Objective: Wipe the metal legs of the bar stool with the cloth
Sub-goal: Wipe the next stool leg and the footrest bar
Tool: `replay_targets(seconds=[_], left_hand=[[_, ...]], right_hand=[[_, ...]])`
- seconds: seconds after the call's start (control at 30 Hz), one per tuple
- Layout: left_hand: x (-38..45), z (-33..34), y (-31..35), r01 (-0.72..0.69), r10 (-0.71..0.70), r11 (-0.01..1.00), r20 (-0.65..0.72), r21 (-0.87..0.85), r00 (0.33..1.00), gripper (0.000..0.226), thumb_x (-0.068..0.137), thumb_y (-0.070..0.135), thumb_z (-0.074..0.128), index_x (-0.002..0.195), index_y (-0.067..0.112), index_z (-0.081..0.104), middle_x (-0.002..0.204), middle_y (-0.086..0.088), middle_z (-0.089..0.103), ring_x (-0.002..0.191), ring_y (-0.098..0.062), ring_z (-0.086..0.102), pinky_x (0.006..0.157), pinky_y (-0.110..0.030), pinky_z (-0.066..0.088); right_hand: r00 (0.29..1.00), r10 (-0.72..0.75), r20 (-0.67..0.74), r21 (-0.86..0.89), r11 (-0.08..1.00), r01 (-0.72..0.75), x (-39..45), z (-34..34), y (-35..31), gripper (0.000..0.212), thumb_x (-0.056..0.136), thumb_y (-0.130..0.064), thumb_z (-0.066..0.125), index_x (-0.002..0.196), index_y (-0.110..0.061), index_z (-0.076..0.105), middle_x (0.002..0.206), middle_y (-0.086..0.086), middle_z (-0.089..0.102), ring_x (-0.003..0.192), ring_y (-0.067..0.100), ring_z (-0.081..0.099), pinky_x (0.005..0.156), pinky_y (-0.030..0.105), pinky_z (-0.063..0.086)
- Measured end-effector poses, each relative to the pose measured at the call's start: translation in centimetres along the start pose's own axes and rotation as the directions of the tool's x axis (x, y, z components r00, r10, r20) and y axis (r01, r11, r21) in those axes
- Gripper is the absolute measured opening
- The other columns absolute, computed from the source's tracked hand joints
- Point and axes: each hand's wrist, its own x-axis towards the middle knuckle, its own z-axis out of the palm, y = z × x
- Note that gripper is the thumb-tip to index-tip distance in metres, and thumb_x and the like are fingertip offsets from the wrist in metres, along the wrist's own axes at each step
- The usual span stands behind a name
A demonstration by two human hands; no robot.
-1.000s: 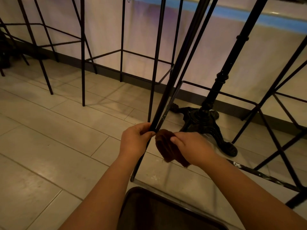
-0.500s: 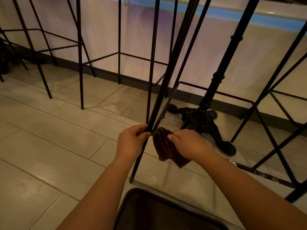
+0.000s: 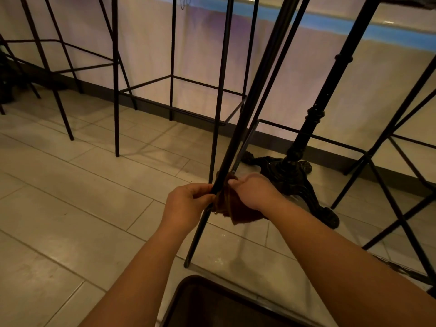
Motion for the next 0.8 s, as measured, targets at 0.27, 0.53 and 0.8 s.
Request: replay_targets(seconds=[0.27,0.53,0.8], left_hand=[[0.9,-1.4,0.4,0.052,-0.054,0.998,0.157,0.017,0.986,0.025,0.079,0.014,0.071,0.083,0.038,0.073,0.086,0.014,0.074,0.085,0.003,0.067,0.082,-0.020,0.049],[1.1,-2.4,0.8,0.105,-0.119,0.992,0.244,0.068,0.963,0.015,0.080,0.031,0.066,0.088,0.042,0.074,0.093,0.020,0.073,0.098,0.002,0.063,0.092,-0.025,0.043],[3.7,-0.6,4.1,0.359,-0.390,0.915,0.177,0.183,0.904,0.016,0.087,0.031,0.061,0.087,0.016,0.068,0.092,-0.004,0.071,0.089,-0.014,0.063,0.061,-0.021,0.036]], right_hand=[[0.996,0.085,0.036,-0.006,0.996,-0.085,1.7,0.5,-0.6,0.043,0.090,-0.056,0.049,0.097,-0.015,0.061,0.080,0.004,0.060,0.066,0.016,0.055,0.048,0.025,0.035],[0.991,0.109,-0.076,-0.032,0.993,-0.112,3.8,0.3,-1.3,0.041,0.093,-0.050,0.045,0.092,-0.010,0.054,0.073,0.002,0.045,0.063,0.016,0.047,0.048,0.026,0.029],[0.984,0.076,0.161,0.131,0.986,-0.098,4.0,-1.1,0.1,0.036,0.087,-0.049,0.058,0.098,-0.014,0.061,0.093,0.007,0.064,0.084,0.022,0.060,0.067,0.031,0.044]])
